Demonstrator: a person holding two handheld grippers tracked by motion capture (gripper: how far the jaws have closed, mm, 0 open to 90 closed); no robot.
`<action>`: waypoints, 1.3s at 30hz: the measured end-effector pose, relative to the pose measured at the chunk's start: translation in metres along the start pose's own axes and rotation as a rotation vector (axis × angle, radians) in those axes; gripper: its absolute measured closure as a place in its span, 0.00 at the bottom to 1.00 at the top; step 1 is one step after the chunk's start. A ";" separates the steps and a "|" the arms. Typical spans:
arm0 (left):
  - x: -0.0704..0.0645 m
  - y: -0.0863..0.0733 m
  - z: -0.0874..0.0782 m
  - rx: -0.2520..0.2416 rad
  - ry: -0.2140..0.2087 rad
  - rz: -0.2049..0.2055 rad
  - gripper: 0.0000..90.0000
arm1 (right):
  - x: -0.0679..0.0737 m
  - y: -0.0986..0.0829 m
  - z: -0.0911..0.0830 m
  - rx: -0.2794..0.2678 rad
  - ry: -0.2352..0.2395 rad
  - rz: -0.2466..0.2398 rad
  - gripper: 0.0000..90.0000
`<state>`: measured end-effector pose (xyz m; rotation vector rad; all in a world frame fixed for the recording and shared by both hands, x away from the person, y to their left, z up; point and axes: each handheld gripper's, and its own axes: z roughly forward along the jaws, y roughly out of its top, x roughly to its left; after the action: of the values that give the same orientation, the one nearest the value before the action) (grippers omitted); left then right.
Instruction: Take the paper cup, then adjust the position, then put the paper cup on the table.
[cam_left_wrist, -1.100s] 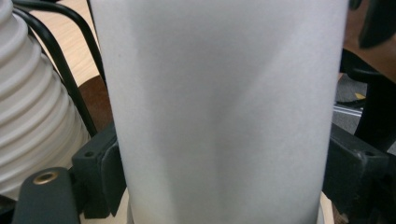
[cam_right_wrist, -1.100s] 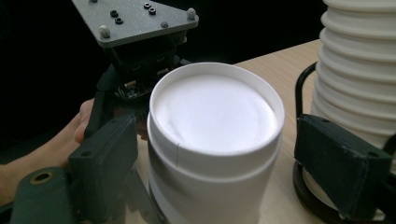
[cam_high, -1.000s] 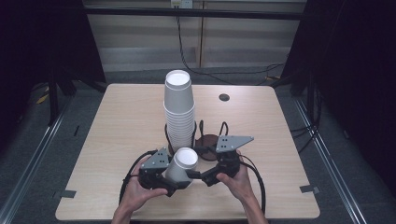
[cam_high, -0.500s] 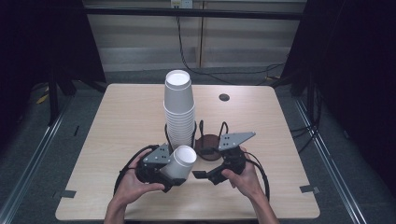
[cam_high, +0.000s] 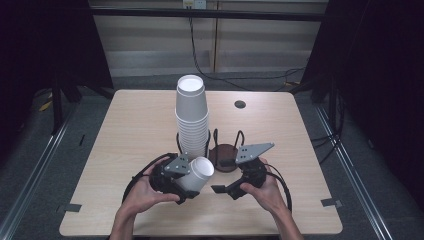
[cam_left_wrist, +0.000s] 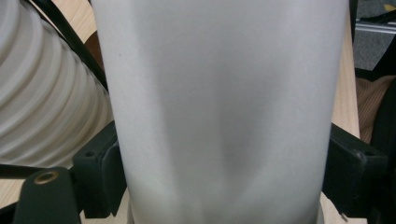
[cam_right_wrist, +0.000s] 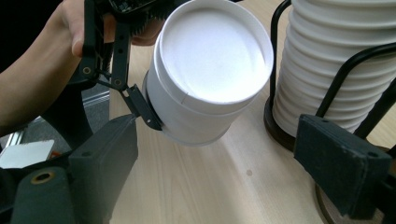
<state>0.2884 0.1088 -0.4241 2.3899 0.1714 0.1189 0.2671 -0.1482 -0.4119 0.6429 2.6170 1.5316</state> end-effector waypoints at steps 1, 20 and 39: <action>0.000 0.000 0.000 0.000 0.000 0.000 0.17 | 0.000 0.000 0.000 0.000 0.000 0.000 0.15; -0.010 0.010 0.010 0.181 -0.009 0.078 0.18 | 0.001 0.004 0.012 0.201 0.031 -0.061 0.16; -0.016 0.017 0.015 0.298 -0.009 0.149 0.18 | 0.002 0.015 0.035 0.406 0.107 -0.124 0.16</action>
<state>0.2762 0.0839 -0.4243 2.6995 0.0062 0.1621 0.2791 -0.1123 -0.4170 0.4127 3.0134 1.0357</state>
